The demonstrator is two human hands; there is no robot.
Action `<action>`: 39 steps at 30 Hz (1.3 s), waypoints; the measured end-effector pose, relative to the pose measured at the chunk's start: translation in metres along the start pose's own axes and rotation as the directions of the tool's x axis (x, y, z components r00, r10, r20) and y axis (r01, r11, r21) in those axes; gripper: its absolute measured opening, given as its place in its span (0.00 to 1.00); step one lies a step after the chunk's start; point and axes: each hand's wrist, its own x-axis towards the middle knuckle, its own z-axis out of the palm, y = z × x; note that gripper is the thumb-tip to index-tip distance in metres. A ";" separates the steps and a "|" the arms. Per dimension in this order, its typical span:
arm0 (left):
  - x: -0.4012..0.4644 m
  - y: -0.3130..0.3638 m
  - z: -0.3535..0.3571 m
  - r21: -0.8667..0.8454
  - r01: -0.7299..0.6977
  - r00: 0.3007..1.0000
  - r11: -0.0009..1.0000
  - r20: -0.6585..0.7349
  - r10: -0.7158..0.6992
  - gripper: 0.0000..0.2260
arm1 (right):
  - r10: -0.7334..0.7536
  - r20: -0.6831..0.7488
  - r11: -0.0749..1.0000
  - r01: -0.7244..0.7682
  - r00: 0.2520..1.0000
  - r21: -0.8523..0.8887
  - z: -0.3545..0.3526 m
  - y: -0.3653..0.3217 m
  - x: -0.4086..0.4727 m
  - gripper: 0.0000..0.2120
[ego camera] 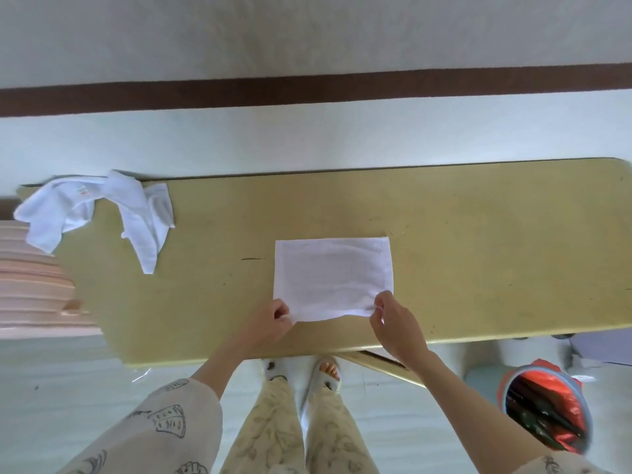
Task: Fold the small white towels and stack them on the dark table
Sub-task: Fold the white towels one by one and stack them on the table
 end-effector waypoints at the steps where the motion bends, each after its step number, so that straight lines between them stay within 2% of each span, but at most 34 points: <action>1: -0.007 -0.002 -0.007 -0.058 0.015 1.000 0.998 0.025 -0.014 0.09 | -0.018 0.003 0.999 0.017 1.000 0.032 -0.002 -0.006 -0.001 0.02; 3: -0.019 -0.005 -0.022 -0.174 0.026 1.000 0.984 0.014 -0.024 0.07 | -0.069 0.035 0.997 0.068 0.997 0.033 -0.008 -0.018 -0.003 0.03; 6: -0.027 -0.008 -0.048 -0.172 -0.017 0.992 0.985 -0.127 -0.005 0.08 | -0.101 0.072 0.995 0.100 0.992 0.019 -0.018 -0.025 0.001 0.06; 9: -0.031 -0.008 -0.070 -0.169 -0.056 0.976 0.984 -0.217 0.018 0.09 | -0.018 0.024 0.991 0.014 1.000 0.136 -0.029 -0.032 0.006 0.07; 12: -0.028 -0.012 -0.077 -0.152 -0.033 0.983 0.988 -0.182 0.005 0.08 | 0.122 0.039 0.945 -0.128 0.992 0.302 -0.036 -0.034 0.007 0.06; 17: -0.024 -0.013 -0.076 -0.143 0.011 1.000 0.990 0.003 -0.011 0.04 | 0.230 0.252 0.835 -0.324 0.940 0.446 -0.033 -0.022 0.005 0.02; 19: -0.017 -0.012 -0.078 -0.129 0.002 1.000 0.992 -0.005 -0.002 0.04 | 0.274 0.261 0.782 -0.373 0.926 0.500 -0.032 -0.019 0.009 0.03; 23: 0.013 -0.009 -0.084 -0.109 -0.015 0.996 0.994 -0.087 0.005 0.04 | 0.367 0.191 0.686 -0.403 0.910 0.606 -0.026 -0.017 0.030 0.06; 32: 0.081 -0.015 -0.071 -0.146 0.031 0.974 0.989 -0.217 -0.062 0.08 | 0.498 -0.006 0.732 -0.417 0.867 0.538 0.016 0.000 0.076 0.09; 39: 0.096 -0.017 -0.067 -0.128 0.081 0.948 0.988 -0.295 -0.116 0.06 | 0.475 -0.130 0.812 -0.376 0.871 0.446 0.024 0.002 0.077 0.09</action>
